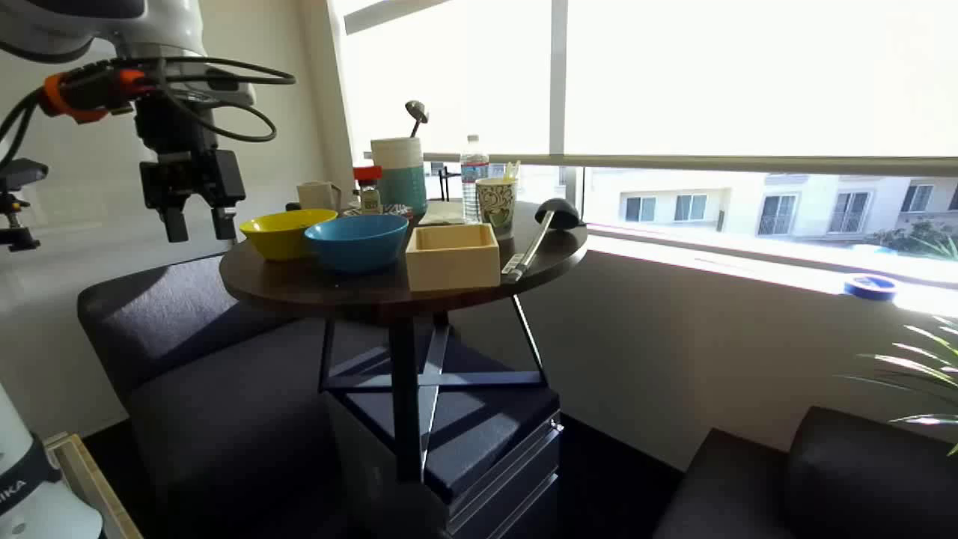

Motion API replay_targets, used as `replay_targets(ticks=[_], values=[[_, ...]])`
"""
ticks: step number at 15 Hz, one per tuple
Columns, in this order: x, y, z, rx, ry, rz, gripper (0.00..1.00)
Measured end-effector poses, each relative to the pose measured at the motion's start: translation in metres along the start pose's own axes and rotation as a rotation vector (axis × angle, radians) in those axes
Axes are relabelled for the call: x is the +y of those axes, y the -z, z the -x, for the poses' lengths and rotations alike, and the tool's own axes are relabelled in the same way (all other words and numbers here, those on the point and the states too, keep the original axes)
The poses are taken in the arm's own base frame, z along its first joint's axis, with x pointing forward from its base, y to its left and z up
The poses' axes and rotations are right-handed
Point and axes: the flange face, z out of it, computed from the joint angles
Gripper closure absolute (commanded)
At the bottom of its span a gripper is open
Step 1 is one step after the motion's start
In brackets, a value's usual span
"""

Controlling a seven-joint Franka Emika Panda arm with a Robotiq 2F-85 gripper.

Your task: Pick up the blue bowl and place it into the yellow bowl

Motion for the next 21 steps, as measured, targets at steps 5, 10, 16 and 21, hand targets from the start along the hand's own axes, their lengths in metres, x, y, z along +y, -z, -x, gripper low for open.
replay_targets(ticks=[5,10,16,21], values=[[0.000,0.000,0.000,0.000,0.000,0.000,0.00],[0.008,0.006,-0.006,0.086,-0.027,-0.002,0.00],[0.058,0.013,-0.008,0.286,-0.234,-0.123,0.00],[0.087,0.010,-0.016,0.374,-0.390,-0.339,0.00]])
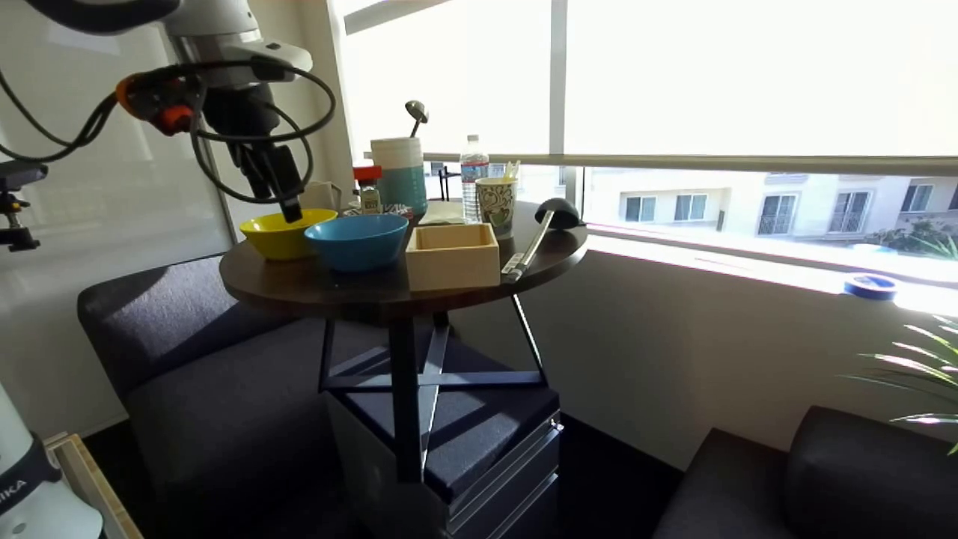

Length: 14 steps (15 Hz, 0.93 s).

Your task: Pick up the blue bowl and place it into the yellow bowl

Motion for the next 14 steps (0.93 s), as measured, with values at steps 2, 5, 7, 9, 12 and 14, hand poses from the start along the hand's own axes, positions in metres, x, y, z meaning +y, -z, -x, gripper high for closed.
replay_targets(ticks=[2,5,7,9,12,14], values=[[0.004,-0.007,-0.012,0.006,-0.083,-0.071,0.00],[0.007,-0.021,-0.031,-0.005,-0.221,-0.148,0.00],[0.010,-0.032,-0.044,-0.013,-0.317,-0.181,0.00],[0.014,-0.044,-0.056,-0.022,-0.403,-0.189,0.00],[0.026,-0.057,-0.067,-0.043,-0.510,-0.181,0.00],[0.034,-0.061,-0.070,-0.051,-0.566,-0.169,0.00]])
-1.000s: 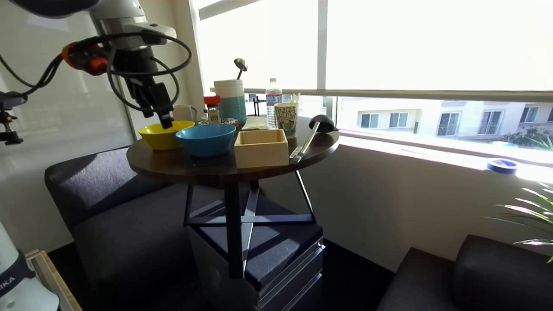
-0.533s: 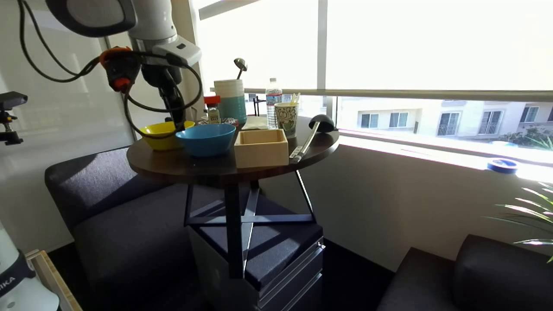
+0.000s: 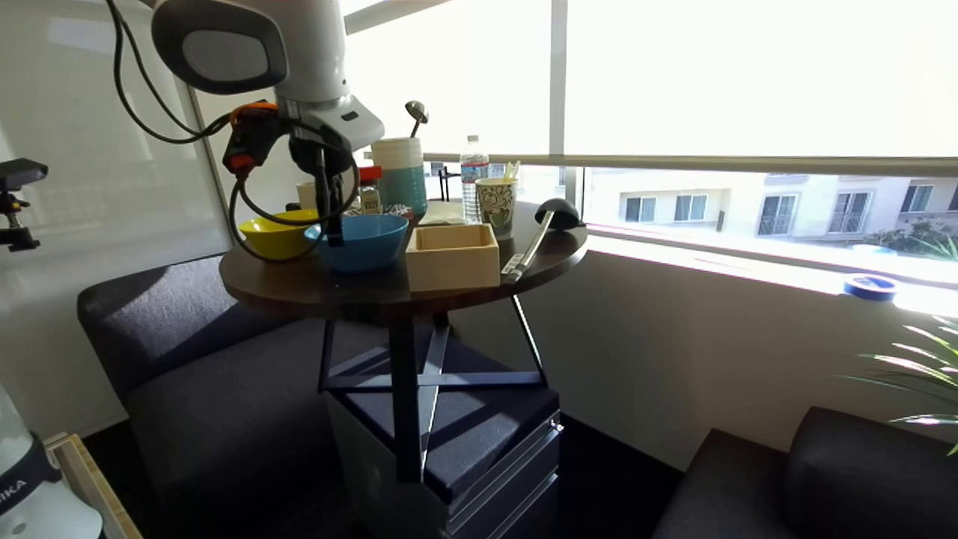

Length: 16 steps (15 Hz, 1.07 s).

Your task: Pick up the blue bowl and place it into the yellow bowl

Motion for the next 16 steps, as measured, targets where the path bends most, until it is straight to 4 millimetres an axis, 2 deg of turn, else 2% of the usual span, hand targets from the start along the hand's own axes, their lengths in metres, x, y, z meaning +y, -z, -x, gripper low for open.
replay_targets(ticks=[4,8,9,11,16], values=[[0.006,-0.001,-0.005,0.004,-0.071,0.011,0.00],[0.007,-0.022,-0.007,-0.035,-0.085,0.044,0.00],[0.008,-0.028,-0.008,-0.045,-0.091,0.053,0.06],[0.011,-0.035,-0.010,-0.060,-0.104,0.064,0.34],[0.017,-0.042,-0.013,-0.071,-0.120,0.074,0.69]])
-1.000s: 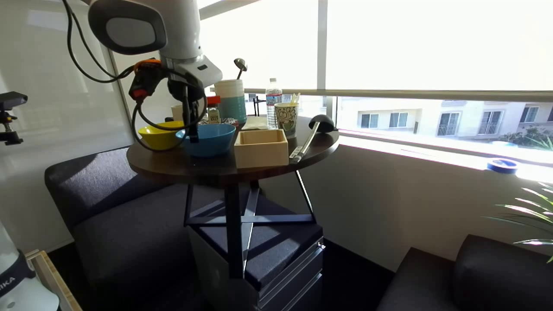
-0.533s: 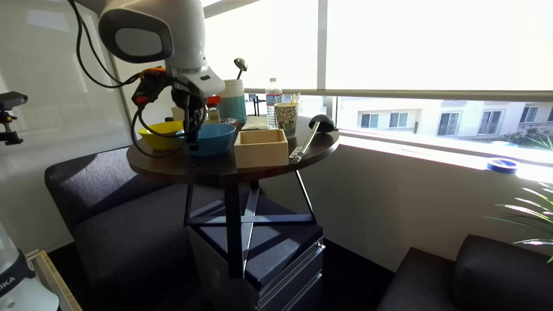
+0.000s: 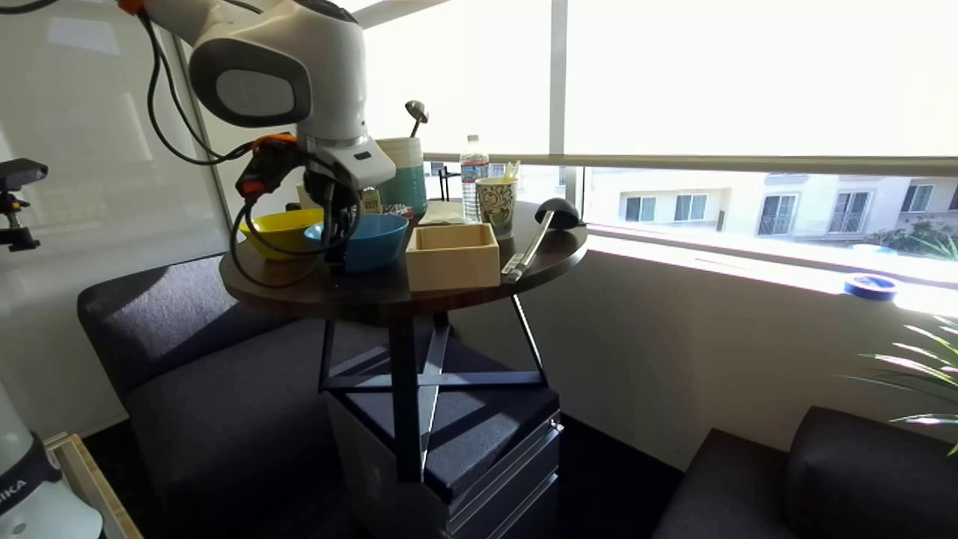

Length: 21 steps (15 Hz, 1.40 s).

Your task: Pick up the blue bowl and place it into the yellow bowl

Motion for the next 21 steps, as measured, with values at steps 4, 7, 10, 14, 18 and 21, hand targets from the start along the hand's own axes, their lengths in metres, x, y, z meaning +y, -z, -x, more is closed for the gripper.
replay_targets(ticks=[4,7,10,14,18,21], values=[[0.002,0.001,-0.001,0.002,-0.007,-0.001,0.97],[0.003,0.002,-0.002,0.005,-0.013,-0.006,1.00],[0.003,0.008,-0.006,0.034,-0.025,-0.027,0.98],[0.003,0.009,-0.009,0.051,-0.031,-0.036,0.98],[0.004,0.011,-0.012,0.080,-0.034,-0.062,0.98],[0.006,0.014,-0.016,0.114,-0.034,-0.092,0.98]])
